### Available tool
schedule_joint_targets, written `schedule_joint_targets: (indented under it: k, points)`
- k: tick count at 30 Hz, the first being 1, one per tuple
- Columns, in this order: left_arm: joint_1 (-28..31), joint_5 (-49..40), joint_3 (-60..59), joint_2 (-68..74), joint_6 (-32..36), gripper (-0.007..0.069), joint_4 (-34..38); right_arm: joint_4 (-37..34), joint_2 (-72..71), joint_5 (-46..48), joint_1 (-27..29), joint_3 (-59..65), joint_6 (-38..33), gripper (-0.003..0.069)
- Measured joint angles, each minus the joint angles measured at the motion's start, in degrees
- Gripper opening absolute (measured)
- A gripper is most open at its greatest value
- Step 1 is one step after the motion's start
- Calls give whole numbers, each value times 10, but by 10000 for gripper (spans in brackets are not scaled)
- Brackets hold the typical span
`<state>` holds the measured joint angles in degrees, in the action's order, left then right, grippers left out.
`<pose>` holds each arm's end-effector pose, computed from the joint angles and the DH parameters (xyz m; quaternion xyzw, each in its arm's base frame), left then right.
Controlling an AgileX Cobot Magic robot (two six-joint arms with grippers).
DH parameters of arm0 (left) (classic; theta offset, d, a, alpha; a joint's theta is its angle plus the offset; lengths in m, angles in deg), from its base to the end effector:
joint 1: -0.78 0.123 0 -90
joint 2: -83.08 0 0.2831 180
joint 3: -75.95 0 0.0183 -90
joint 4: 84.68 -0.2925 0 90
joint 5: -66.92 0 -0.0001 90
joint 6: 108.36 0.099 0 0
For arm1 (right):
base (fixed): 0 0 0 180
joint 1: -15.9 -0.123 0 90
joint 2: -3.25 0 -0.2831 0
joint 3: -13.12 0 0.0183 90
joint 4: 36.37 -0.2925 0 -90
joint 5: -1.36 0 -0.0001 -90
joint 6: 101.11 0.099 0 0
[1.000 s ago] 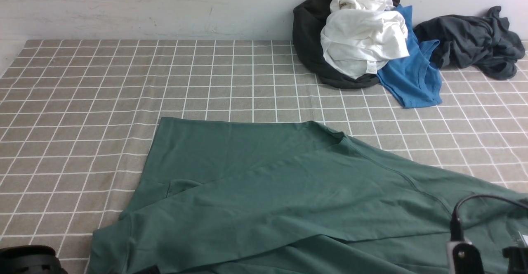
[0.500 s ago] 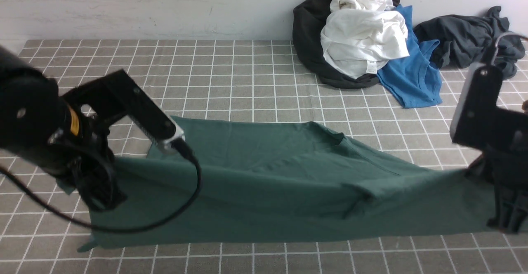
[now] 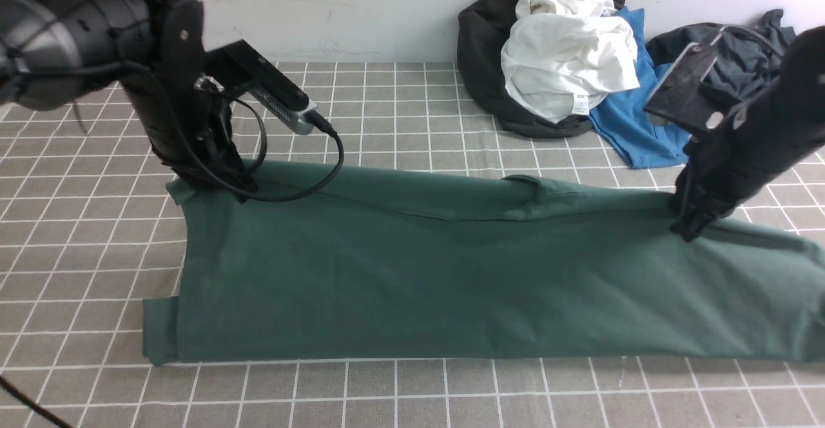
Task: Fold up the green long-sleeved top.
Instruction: Use both arms to drag the lower edge of the fabric forward and fold it over the upper edge
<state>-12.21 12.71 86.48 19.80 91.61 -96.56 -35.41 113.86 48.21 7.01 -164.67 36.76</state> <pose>0.4392 -0.0843 0.2202 0.3215 0.9270 0.1032 0.1633 0.4059 0.0623 0.1985 -0.4280 0.8863 -0.0572 0.1671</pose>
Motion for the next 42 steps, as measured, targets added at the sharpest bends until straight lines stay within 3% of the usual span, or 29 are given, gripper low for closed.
schedule_joint_targets:
  k: [7,12,18,22,27,30,34,42]
  points:
    - [1,32,22,72,-10,125,-42,-1,64,-79,0,-9,9,42]
    - [2,82,22,100,-50,258,-73,-1,98,-144,5,-9,34,151]
    - [2,94,24,105,-169,358,-130,0,98,-172,18,-11,169,342]
    - [2,69,24,97,-240,361,-146,-18,73,-146,-3,-12,240,388]
    - [2,49,24,89,-250,359,-123,-61,68,-110,-61,-14,239,392]
    - [2,39,25,88,-225,327,-92,-81,94,-106,-117,-14,210,389]
    - [2,34,25,88,-192,265,-58,-83,134,-160,-149,-14,198,389]
    - [2,24,25,88,-160,168,-27,-89,186,-262,-134,-46,259,389]
